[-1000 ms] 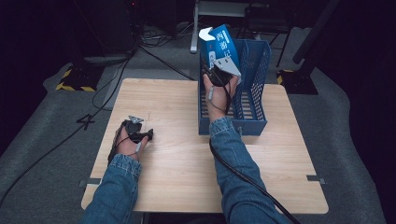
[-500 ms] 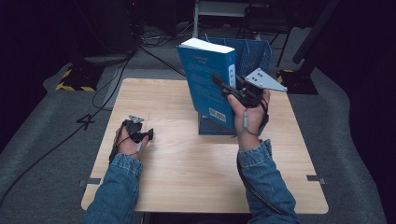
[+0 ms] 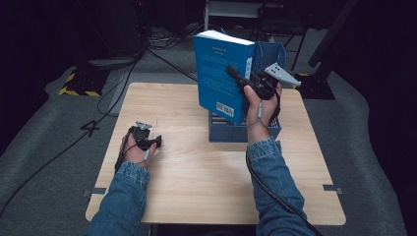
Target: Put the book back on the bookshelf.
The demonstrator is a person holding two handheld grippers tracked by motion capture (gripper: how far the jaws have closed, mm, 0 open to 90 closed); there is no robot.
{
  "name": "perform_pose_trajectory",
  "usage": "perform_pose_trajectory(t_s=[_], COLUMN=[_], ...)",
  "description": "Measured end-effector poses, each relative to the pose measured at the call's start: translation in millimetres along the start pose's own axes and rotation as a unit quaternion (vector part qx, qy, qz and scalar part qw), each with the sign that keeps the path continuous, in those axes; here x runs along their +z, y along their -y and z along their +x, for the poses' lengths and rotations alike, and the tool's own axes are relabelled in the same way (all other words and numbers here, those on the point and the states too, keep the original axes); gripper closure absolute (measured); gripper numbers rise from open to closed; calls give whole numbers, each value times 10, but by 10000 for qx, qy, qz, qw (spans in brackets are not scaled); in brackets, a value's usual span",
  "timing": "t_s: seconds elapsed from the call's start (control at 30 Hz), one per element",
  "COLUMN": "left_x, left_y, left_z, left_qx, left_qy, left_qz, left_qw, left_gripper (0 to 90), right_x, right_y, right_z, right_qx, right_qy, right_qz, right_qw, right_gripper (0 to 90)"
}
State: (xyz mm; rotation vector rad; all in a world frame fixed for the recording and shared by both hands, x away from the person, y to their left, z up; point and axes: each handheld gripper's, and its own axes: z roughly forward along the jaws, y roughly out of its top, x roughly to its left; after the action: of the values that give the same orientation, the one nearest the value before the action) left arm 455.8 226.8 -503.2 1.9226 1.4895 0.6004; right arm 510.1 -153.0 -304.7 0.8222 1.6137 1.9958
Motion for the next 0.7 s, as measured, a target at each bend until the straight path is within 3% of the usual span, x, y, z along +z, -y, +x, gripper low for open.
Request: perform_pose_trajectory(t_s=[0.07,0.27,0.3,0.53,0.6,0.7], left_x=[0,1,2,2,1,0], left_y=[0,0,0,0,0,1], left_z=[-1,-3,-3,-2,-1,-2], left_qx=[-3,-10,-11,-11,2,-6], left_qy=[-3,-5,-5,-4,-2,-3], left_qz=[-3,-10,-11,-10,-6,-4], left_qw=[10000,10000,10000,10000,10000,10000], left_gripper=[350,350,350,350,350,350], right_x=[39,22,13,79,131,148], right_y=[39,70,79,59,56,51], right_z=[-121,-323,-392,-466,-440,-442], right_qx=[41,224,271,183,26,-17], right_qy=[208,474,627,1007,1219,1289], right_qz=[46,57,69,155,227,271], right_qw=[9998,9986,9976,9946,9923,9913], right_gripper=[617,617,617,616,616,616])
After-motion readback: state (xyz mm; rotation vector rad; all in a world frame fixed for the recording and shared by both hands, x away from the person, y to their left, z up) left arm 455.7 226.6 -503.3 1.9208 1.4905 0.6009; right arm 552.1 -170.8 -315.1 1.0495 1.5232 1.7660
